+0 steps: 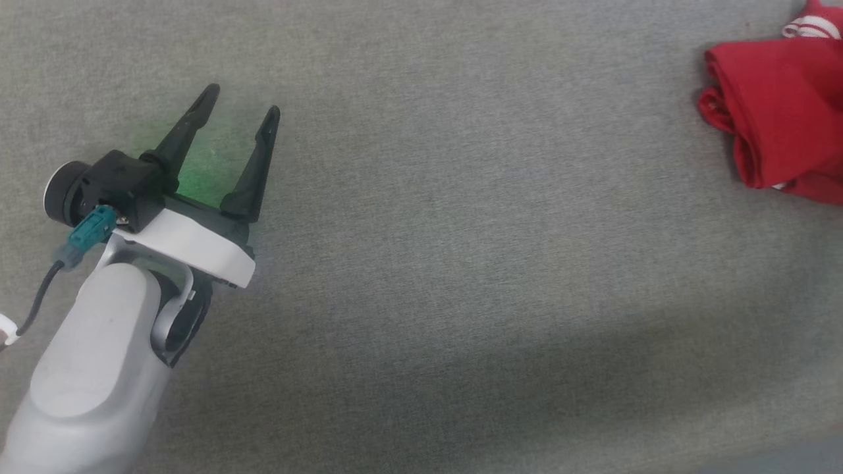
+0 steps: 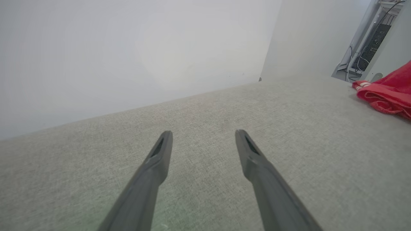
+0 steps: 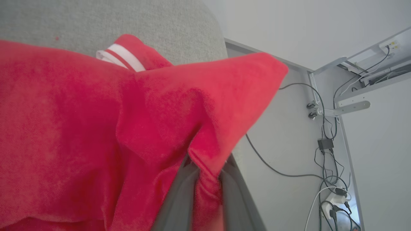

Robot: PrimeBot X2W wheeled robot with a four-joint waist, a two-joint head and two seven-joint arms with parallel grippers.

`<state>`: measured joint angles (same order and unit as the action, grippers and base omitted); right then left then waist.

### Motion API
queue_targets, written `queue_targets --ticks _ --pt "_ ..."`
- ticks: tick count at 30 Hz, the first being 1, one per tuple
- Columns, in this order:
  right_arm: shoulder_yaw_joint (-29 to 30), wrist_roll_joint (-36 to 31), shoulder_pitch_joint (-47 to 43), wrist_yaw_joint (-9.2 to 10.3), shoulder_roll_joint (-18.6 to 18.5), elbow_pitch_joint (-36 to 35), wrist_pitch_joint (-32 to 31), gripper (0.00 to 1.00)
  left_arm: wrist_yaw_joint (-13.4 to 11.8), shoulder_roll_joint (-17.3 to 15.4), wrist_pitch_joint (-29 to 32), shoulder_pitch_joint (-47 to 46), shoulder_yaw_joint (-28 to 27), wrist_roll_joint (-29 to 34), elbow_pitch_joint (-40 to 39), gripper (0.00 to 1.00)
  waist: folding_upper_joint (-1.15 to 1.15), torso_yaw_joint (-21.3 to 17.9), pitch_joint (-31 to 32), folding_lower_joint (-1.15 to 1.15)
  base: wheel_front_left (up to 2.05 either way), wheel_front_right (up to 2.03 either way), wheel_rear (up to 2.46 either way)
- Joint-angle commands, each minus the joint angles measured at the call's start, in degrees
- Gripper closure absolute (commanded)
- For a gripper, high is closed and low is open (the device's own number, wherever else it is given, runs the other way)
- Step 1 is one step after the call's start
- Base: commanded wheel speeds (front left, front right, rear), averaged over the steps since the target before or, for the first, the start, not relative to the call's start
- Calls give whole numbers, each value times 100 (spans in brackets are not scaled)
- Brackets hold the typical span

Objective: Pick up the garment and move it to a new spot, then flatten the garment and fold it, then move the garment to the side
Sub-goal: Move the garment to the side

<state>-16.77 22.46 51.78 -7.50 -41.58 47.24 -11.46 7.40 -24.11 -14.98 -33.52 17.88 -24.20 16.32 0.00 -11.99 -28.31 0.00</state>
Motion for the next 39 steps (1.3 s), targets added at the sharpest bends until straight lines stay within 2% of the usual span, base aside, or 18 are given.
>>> queue_targets --ticks 1,10,11,12,13,14,18,26,39 --pt "-4 -37 108 2 83 156 130 100 5 -13 -25 -107 18 -40 17 0 0 53 -51 0 0 0 0" --pt "101 -286 445 2 382 1113 517 100 6 11 -25 -120 53 -106 91 0 0 242 -39 0 0 0 0" --pt "111 -314 480 2 397 1189 546 84 6 5 -25 -88 30 -117 91 0 0 252 -20 0 0 0 0" --pt "148 -331 503 2 401 1269 605 55 6 10 -25 -53 6 -136 97 0 0 267 7 0 0 0 0" --pt "186 -354 534 2 409 1346 657 7 6 18 -25 -16 -20 -155 102 0 0 278 43 0 0 0 0" --pt "199 -392 571 2 426 1406 683 0 6 27 -25 21 -46 -171 100 0 0 288 89 0 0 0 0" --pt "250 -491 652 2 476 1556 840 0 6 88 -25 206 -235 -302 115 0 0 328 313 0 0 0 0" --pt "404 -280 524 2 665 1641 1166 0 6 148 -25 587 -527 -286 209 0 0 438 802 0 0 0 0" --pt "273 363 -370 1 1258 1028 1777 0 6 402 -25 1457 -1161 -225 352 0 0 778 1835 0 0 0 0"
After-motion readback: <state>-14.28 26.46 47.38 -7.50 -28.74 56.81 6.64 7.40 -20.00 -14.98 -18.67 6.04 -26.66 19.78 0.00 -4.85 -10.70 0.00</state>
